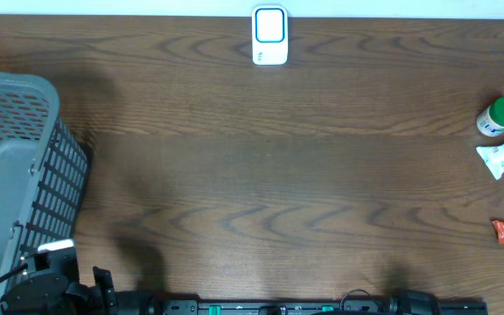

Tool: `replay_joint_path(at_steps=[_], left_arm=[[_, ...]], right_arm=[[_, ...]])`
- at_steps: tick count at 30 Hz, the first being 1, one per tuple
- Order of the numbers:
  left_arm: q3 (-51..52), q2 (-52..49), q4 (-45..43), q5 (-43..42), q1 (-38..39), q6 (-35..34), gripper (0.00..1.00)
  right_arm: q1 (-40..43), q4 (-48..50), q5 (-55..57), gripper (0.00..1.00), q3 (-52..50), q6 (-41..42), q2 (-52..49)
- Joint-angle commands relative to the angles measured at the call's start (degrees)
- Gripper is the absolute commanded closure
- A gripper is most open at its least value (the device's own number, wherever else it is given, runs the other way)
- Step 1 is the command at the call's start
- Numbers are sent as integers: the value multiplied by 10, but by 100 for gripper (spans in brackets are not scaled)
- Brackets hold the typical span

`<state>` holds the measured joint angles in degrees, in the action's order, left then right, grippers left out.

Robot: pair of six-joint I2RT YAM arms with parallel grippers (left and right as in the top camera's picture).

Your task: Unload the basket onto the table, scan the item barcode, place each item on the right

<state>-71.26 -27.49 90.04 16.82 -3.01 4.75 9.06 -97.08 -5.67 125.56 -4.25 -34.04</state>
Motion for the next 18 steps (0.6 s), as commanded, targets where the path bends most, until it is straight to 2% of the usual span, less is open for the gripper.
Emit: replay_joint_path(at_steps=[1, 11, 18], left_arm=[[-2, 3, 2, 3, -3, 3, 10], [-2, 3, 2, 3, -3, 3, 10], [-2, 3, 2, 3, -3, 3, 10]], right_arm=[[-10, 0, 7, 1, 0, -18, -3], [-59, 110, 7, 1, -56, -42, 21], [-82, 255, 7, 1, -215, -42, 96]])
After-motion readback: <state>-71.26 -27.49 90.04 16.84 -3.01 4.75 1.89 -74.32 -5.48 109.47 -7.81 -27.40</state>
